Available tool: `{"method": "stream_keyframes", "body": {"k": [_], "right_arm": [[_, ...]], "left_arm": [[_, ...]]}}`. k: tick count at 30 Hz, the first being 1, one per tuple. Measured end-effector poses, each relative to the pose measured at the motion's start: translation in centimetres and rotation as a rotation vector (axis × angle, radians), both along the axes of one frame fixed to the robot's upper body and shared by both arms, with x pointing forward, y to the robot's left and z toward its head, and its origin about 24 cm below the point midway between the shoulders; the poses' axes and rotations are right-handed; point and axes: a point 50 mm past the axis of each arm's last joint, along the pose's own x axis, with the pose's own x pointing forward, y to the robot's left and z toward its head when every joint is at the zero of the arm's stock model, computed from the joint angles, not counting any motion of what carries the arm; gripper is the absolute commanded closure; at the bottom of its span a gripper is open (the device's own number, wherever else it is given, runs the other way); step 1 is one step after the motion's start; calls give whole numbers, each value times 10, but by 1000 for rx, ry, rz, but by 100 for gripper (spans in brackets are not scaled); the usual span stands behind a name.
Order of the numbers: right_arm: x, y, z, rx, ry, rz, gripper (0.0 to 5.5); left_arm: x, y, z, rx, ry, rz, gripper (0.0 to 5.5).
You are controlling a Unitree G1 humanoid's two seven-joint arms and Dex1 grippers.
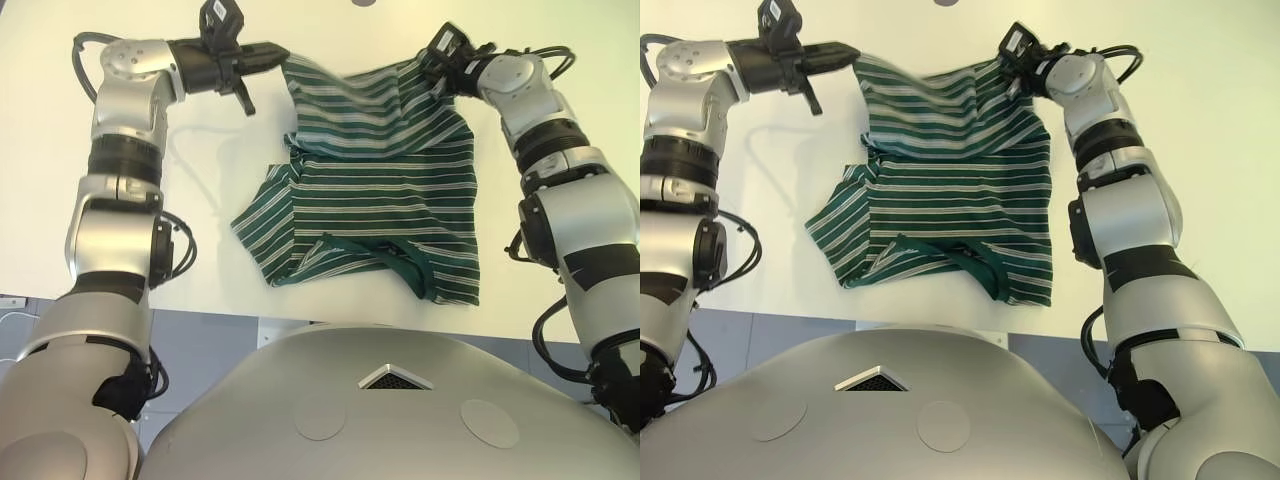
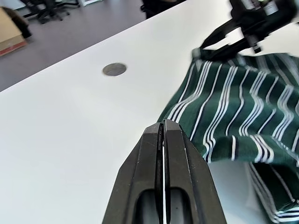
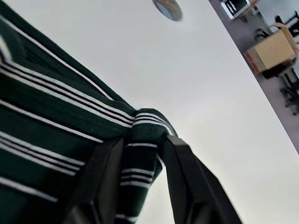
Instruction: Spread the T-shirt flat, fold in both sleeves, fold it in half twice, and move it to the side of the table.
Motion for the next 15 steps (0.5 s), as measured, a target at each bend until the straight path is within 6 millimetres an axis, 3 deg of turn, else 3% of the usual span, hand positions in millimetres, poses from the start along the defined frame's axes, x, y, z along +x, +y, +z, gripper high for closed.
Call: {"method": "stream_keyframes", "body": {"k": [1, 3, 6, 7, 9, 11, 13, 15], "right_arm": [[2, -4, 3, 27, -39, -64, 399], [19, 3, 40, 140, -229, -100, 399], [33, 24, 95, 217, -495, 25, 399], [30, 25, 96, 217, -516, 93, 399], [12, 15, 70, 219, -433, 216, 399], [-15, -1, 40, 237, -321, 313, 399], [-48, -20, 18, 251, -210, 368, 399], [-74, -27, 9, 286, -120, 399, 399]], "left_arm": [[10, -2, 2, 51, -22, 73, 548], [28, -7, 20, 166, -148, 227, 548], [38, -6, 30, 258, -288, 397, 548], [38, -1, 28, 243, -296, 448, 529], [37, 7, 32, 186, -319, 479, 497], [33, 14, 26, 245, -304, 422, 467], [22, 26, 1, 359, -233, 369, 435], [9, 44, -20, 389, -154, 416, 397]]}}
